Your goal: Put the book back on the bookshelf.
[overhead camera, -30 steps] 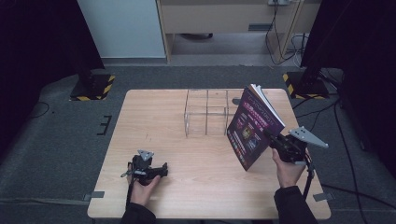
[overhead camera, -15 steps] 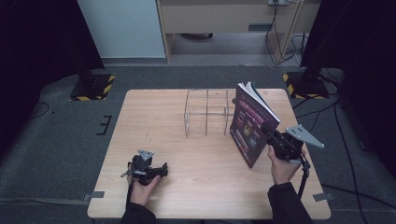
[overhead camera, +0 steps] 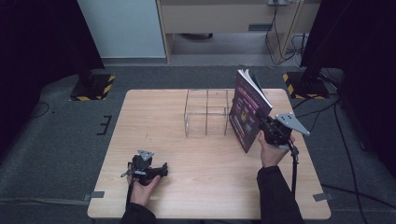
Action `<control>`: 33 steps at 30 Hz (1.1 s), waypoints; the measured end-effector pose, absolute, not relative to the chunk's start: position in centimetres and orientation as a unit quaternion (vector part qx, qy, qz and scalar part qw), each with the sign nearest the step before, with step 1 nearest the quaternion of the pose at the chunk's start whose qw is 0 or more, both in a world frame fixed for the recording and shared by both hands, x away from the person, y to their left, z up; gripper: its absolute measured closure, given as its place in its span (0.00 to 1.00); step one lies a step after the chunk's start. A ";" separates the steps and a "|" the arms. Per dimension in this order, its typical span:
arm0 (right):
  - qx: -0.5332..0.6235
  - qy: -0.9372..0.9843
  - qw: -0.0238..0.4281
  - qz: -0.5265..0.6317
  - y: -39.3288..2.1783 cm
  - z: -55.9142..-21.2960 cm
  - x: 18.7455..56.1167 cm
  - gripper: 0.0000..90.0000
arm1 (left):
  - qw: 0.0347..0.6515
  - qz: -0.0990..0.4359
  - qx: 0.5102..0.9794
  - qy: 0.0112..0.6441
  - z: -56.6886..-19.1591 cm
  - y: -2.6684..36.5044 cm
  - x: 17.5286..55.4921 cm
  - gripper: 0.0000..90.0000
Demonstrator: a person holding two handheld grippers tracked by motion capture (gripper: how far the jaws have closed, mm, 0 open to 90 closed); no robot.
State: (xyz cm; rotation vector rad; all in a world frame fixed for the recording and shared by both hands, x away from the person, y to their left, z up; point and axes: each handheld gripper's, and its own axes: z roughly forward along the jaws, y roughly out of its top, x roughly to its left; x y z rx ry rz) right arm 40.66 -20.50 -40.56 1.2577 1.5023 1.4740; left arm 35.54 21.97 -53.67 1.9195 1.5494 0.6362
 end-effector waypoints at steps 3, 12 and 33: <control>0.491 0.571 0.339 0.564 -20.3 -41.1 41.5 0.94 | 0.293 0.239 0.720 0.582 -53.7 22.0 35.5 0.00; 0.494 0.554 0.361 0.564 -19.4 -41.8 42.3 0.94 | 0.293 0.239 0.720 0.582 -53.7 22.0 35.5 0.00; 0.506 0.566 0.360 0.542 -19.1 -42.1 42.7 0.81 | 0.293 0.239 0.720 0.582 -53.7 22.0 35.5 0.00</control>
